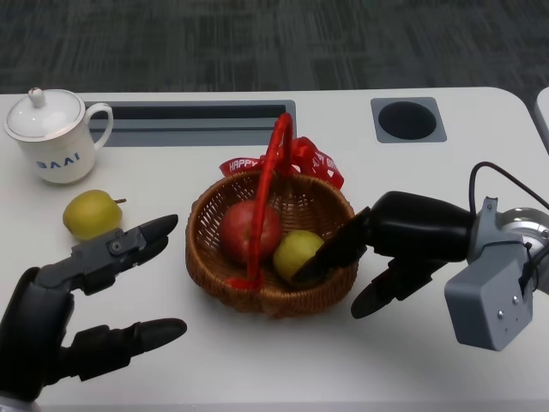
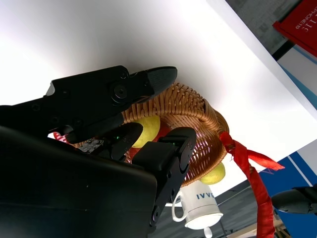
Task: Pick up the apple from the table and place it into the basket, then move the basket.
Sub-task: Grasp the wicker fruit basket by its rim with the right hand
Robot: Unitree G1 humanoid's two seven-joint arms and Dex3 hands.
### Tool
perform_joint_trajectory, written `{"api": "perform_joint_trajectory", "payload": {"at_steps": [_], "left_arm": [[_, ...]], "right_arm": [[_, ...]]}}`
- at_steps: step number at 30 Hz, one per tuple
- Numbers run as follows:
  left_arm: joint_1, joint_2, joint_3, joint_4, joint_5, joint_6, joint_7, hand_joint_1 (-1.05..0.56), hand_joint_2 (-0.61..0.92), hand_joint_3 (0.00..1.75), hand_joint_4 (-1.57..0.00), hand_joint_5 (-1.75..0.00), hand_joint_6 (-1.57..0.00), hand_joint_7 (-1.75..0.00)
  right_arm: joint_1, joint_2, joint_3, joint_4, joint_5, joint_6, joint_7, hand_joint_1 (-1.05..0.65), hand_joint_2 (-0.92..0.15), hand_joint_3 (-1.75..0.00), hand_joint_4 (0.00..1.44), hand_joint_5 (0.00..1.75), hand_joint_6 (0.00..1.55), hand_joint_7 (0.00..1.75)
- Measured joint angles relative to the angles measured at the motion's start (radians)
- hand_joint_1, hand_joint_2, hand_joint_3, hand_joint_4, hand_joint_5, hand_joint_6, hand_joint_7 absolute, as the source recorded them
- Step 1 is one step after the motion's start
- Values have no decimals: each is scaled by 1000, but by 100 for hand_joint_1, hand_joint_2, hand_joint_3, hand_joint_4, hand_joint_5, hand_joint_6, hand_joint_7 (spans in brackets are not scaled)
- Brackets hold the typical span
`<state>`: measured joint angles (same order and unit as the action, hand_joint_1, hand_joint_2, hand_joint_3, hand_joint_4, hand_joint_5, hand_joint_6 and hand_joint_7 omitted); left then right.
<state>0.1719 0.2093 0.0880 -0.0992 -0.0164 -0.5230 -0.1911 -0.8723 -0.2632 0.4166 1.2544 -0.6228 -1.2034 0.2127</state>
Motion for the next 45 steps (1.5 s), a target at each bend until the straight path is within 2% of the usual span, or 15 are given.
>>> {"api": "perform_joint_trajectory", "payload": {"at_steps": [9,17,20,23,25,26,27,30,31,33,35,37,39,41,45], "left_arm": [[-27,-32,-5,1,-5,14,0,-51,75,0,-75,-1,-70,0],[-30,-48,-5,-22,-4,39,3,-51,76,0,-77,-1,-71,0],[-34,-56,-3,-25,-2,36,12,-52,76,0,-78,-1,-72,-1],[-39,-60,-1,-25,2,29,16,-53,76,0,-78,-1,-72,0],[-40,-61,1,-25,3,28,20,-53,76,0,-78,-1,-72,0],[-41,-61,2,-26,3,28,21,-53,76,0,-78,-1,-72,0],[-41,-61,2,-26,3,28,22,-53,76,0,-78,-1,-72,0],[-42,-61,4,-35,3,30,24,-52,76,0,-78,0,-72,0],[-42,-61,5,-38,3,31,25,-52,76,0,-78,0,-72,0],[-42,-61,6,-43,3,35,27,-51,76,0,-78,0,-72,0],[-44,-62,6,-46,1,38,27,-50,76,0,-78,-1,-72,0],[-50,-62,6,-48,-2,40,27,-50,76,0,-79,-1,-72,0],[-62,-64,6,-48,-8,41,27,-49,76,0,-80,-1,-73,0],[-74,-66,6,-48,-12,41,27,-49,76,0,-80,-1,-73,0],[-78,-72,8,-49,-17,40,27,-49,77,0,-79,0,-72,0]], "right_arm": [[-61,-5,94,22,-46,53,-80,-53,-92,-3,82,1,74,0],[-127,6,213,26,-128,113,-177,-53,-91,-1,92,4,79,2],[-151,7,268,25,-172,141,-241,-48,-89,0,102,7,83,3],[-177,8,338,22,-242,158,-351,-40,-89,-1,120,13,95,6],[-198,7,392,18,-300,155,-435,-41,-91,-3,131,17,103,7],[-211,6,422,16,-334,153,-480,-44,-92,-5,135,24,106,6],[-223,5,457,13,-374,153,-531,-47,-92,-8,133,42,111,6],[-241,4,565,4,-507,163,-690,-54,-92,-16,112,118,124,3],[-242,6,595,3,-543,164,-736,-54,-92,-15,107,133,125,3],[-245,8,642,-1,-593,163,-814,-51,-92,-10,100,150,126,2],[-254,8,674,-5,-623,167,-850,-51,-92,-8,92,160,126,2],[-268,8,692,-11,-638,174,-837,-54,-92,-8,89,160,129,5],[-280,8,696,-18,-637,176,-796,-57,-92,-6,92,141,126,5],[-285,8,692,-22,-620,170,-753,-56,-92,-7,99,115,118,2],[-285,9,675,-23,-579,154,-701,-42,-90,-7,103,84,109,0]]}}
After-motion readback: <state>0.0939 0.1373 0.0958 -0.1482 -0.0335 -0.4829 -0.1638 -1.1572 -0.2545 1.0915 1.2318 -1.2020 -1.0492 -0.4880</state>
